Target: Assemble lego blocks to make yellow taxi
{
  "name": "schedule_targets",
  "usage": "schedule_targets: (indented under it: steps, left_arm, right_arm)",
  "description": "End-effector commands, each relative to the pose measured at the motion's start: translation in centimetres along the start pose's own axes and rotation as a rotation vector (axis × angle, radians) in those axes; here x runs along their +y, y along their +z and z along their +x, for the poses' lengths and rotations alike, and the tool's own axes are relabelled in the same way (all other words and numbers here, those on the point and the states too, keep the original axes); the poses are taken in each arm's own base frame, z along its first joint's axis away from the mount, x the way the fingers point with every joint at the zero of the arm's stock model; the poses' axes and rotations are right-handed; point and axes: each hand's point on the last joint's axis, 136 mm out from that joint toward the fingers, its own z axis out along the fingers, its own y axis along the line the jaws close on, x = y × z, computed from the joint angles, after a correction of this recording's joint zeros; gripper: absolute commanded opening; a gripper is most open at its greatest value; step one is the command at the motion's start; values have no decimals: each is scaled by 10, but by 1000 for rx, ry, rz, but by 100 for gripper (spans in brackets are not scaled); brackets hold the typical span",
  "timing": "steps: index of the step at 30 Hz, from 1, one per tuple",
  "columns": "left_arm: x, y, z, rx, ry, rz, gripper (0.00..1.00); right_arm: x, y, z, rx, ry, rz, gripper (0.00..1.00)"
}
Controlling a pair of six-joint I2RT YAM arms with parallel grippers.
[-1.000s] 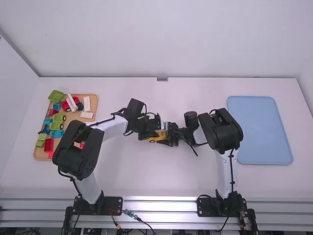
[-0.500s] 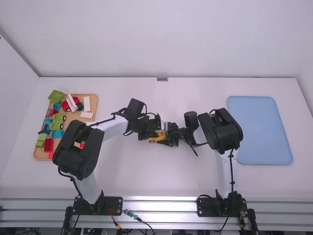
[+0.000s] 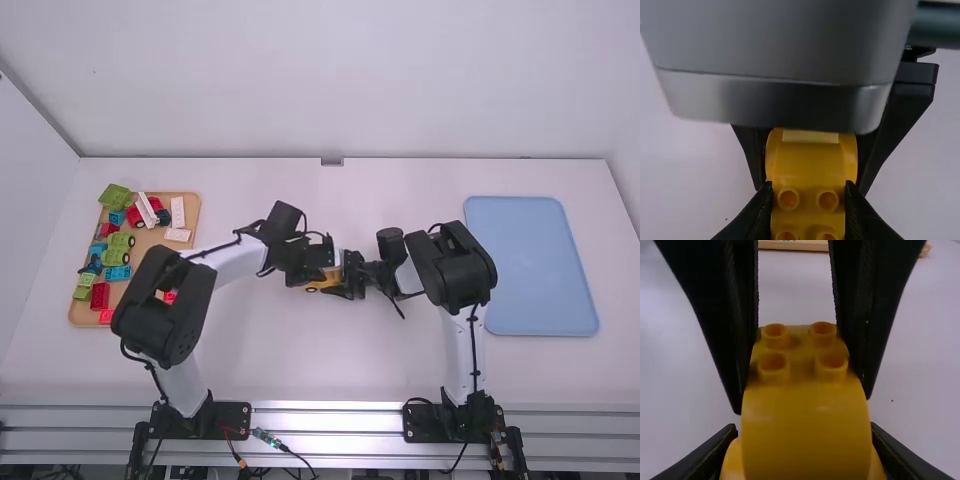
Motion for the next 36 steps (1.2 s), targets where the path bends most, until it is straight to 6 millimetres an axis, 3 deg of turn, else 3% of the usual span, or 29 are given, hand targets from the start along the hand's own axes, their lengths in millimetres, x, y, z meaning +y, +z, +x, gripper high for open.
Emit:
schedule_targets:
  steps: [1, 6, 12, 27, 29, 30, 31, 33, 35, 36]
  left_arm:
    - [-17, 13, 7, 36, -20, 55, 2]
    - [-22, 16, 7, 23, -25, 76, 2]
    - [-14, 28, 27, 106, -89, 42, 2]
    - [-15, 25, 14, 44, -12, 62, 2]
    - [-15, 25, 13, 41, -8, 59, 10]
    - [-14, 24, 12, 41, -7, 57, 22]
    - [-14, 23, 12, 39, -6, 55, 45]
    - [-12, 22, 12, 36, -10, 52, 49]
    - [-14, 22, 7, 18, -9, 57, 79]
    - [-12, 18, 2, -1, -5, 51, 99]
  right_arm:
    - [3, 2, 6, 14, 7, 1, 51]
    - [2, 1, 6, 13, 6, 3, 51]
    - [2, 1, 6, 14, 6, 3, 51]
    - [2, 1, 6, 14, 9, 3, 51]
    - [2, 1, 6, 14, 6, 3, 51]
    - [2, 1, 6, 14, 7, 3, 51]
    - [2, 1, 6, 13, 6, 3, 51]
    - [2, 1, 6, 14, 7, 3, 51]
    - [2, 1, 6, 14, 7, 3, 51]
    - [2, 1, 6, 14, 7, 3, 51]
